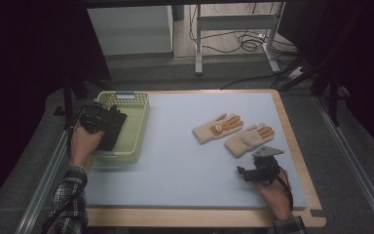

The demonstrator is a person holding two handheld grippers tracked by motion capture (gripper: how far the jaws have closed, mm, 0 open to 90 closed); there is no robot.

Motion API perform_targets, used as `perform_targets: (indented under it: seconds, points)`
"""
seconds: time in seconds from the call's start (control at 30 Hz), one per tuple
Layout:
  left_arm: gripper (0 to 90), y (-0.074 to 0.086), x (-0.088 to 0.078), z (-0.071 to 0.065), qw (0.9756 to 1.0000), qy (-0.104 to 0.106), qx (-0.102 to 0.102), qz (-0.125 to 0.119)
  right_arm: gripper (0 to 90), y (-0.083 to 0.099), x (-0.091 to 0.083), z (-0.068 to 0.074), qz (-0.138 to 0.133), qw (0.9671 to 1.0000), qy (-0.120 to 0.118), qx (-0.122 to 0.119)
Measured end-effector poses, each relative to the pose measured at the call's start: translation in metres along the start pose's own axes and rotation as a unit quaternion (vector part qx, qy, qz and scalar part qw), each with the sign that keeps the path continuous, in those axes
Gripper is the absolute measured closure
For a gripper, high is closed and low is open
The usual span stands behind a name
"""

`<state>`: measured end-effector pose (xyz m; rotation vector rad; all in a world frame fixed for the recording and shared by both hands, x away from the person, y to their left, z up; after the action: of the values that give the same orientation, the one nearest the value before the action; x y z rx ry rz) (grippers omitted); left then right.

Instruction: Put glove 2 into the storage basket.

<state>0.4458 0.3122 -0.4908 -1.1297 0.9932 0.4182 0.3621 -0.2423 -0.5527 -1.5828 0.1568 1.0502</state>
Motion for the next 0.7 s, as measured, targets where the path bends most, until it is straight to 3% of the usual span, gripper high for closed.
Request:
perform_targets:
  seconds: [0.13,0.33,0.7]
  points:
    - [0.9,-0.002,-0.007,-0.008,0.9993,0.019,0.007,-0.031,14.5,0.000,0.000,0.000,0.000,1.0000,0.000,-0.001]
    - [0.5,-0.008,-0.019,-0.028,0.9966,0.033,0.040,-0.064,14.4,0.000,0.000,0.000,0.000,1.0000,0.000,0.001]
    - [0.5,-0.021,-0.038,-0.069,0.9873,0.074,0.087,-0.111,14.3,0.000,0.000,0.000,0.000,1.0000,0.001,-0.001]
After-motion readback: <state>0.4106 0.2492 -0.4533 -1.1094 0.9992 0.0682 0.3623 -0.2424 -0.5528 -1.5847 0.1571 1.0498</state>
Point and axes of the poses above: each handheld gripper's, and its own axes: x roughly forward along the jaws, y roughly out of its underside, z roughly to its left, the point moved 3 cm from there along x, roughly forward along the jaws, and after that the axes turned 11 degrees about x, right-handed, at the moved point
